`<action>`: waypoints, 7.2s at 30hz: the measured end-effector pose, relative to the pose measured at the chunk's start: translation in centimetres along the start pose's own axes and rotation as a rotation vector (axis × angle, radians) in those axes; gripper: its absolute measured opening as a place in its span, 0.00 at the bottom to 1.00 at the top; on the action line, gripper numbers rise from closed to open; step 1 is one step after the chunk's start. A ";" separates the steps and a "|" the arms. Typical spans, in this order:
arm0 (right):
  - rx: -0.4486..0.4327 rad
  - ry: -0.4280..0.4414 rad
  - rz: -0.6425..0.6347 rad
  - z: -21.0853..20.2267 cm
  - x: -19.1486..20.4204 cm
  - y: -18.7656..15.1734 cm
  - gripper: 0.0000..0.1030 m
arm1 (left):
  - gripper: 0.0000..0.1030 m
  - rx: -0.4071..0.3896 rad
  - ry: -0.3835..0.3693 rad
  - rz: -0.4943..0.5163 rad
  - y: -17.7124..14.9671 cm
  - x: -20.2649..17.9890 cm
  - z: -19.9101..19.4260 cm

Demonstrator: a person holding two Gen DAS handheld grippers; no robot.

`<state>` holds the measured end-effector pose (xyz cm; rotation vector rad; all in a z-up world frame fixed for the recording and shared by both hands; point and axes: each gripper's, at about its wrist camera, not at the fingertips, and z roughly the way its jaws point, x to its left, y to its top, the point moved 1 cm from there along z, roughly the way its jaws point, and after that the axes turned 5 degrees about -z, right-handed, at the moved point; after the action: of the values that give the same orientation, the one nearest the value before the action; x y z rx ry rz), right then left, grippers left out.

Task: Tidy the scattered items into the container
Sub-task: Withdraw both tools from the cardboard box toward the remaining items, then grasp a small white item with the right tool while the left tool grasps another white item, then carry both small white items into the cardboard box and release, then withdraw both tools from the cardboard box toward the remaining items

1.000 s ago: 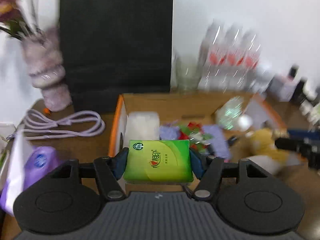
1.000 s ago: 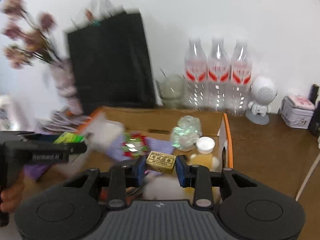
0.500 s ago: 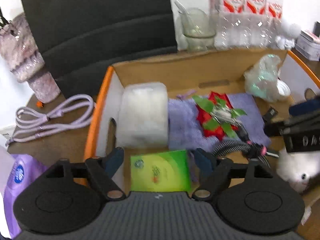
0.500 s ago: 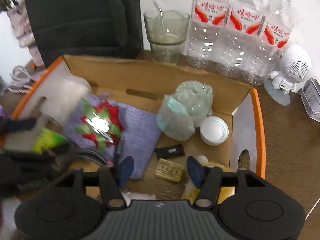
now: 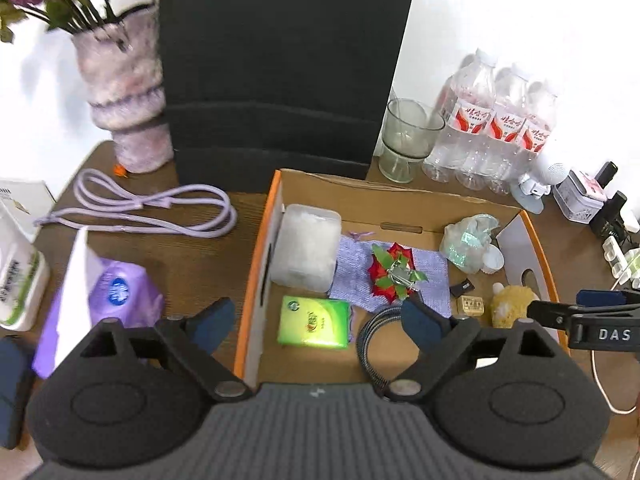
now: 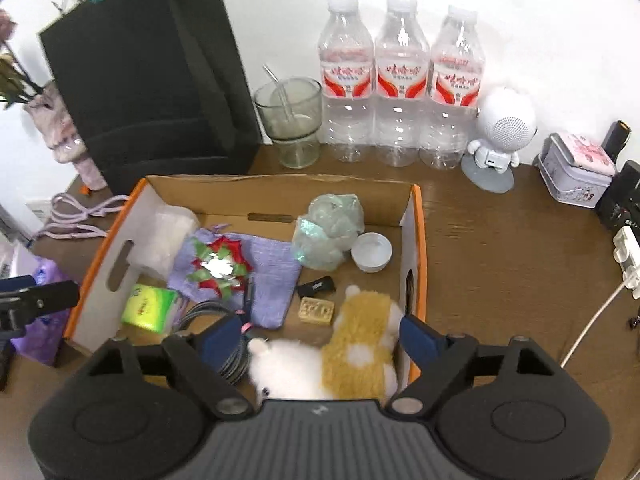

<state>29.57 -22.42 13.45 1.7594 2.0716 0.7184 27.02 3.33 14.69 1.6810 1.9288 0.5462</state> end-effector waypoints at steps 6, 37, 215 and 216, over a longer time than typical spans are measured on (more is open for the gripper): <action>-0.514 0.005 -0.040 -4.2 2.2 -6.7 0.87 | 0.98 -0.459 -0.034 0.067 -7.4 -0.4 -3.8; -0.435 0.124 -0.112 -6.5 6.8 -28.2 0.53 | 1.00 -0.442 -0.007 0.118 -32.0 2.7 -11.4; -0.455 -0.032 -0.084 -7.8 3.7 -30.2 0.59 | 0.65 -0.410 -0.069 0.426 -22.8 4.4 -3.2; -0.448 -0.033 -0.072 -7.4 3.3 -29.5 0.59 | 0.63 -0.377 -0.093 0.454 -22.0 4.6 -2.2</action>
<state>0.90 -23.67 2.95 1.4288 1.7666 1.0291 8.10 4.64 2.43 1.8464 1.2746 0.9184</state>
